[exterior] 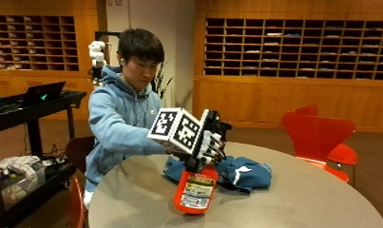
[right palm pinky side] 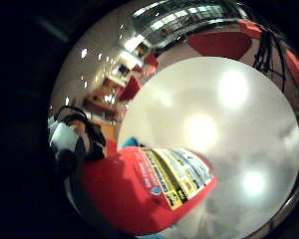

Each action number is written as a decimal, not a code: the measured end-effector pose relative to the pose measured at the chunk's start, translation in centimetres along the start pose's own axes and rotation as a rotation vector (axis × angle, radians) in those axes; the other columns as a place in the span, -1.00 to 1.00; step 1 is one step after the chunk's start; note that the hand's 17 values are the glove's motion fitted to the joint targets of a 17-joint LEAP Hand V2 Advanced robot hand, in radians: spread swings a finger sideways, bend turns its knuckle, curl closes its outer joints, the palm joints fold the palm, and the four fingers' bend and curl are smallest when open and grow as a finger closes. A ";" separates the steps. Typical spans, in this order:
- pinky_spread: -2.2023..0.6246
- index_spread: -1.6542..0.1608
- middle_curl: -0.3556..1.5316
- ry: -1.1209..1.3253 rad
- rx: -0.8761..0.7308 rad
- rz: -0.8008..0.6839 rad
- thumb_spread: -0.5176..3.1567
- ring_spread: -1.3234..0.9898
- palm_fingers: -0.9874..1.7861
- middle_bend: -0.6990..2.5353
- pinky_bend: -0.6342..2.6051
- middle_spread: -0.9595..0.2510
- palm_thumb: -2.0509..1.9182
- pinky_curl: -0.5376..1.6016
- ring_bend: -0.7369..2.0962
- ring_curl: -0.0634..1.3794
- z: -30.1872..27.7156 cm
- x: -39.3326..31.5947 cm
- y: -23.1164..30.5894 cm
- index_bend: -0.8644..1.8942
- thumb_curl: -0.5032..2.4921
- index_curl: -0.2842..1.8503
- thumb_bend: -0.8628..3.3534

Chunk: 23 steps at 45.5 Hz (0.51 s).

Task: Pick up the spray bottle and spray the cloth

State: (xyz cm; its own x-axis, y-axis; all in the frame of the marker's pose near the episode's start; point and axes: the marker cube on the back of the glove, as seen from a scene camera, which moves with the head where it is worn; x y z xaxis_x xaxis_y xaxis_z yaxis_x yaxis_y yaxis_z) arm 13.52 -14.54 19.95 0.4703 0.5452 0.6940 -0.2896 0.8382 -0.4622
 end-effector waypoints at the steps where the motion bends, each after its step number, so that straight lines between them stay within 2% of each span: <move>1: 0.43 0.60 -0.08 0.043 -0.030 -0.016 -0.51 -0.01 0.73 -0.22 -0.44 0.38 0.47 -0.15 -0.06 -0.30 0.0 -0.7 0.1 -0.05 -0.19 -0.23 -0.60; 10: 0.42 0.60 -0.09 0.519 -0.282 -0.131 -0.54 -0.01 0.73 -0.21 -0.42 0.38 0.47 -0.14 -0.05 -0.29 -0.8 -8.5 1.1 -0.05 -0.17 -0.23 -0.60; 18: 0.41 0.60 -0.09 0.883 -0.497 -0.101 -0.56 -0.01 0.73 -0.21 -0.41 0.38 0.47 -0.14 -0.05 -0.29 0.6 -13.3 2.6 -0.04 -0.15 -0.23 -0.60; 23: 0.41 0.60 -0.09 1.029 -0.584 -0.071 -0.56 -0.01 0.73 -0.20 -0.41 0.38 0.47 -0.14 -0.05 -0.29 2.3 -14.3 3.7 -0.03 -0.15 -0.23 -0.60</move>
State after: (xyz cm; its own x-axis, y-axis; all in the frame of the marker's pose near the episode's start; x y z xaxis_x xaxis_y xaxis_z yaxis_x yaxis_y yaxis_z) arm 3.86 -19.20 9.62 0.9967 0.0045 0.0811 0.0631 0.5860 -0.8079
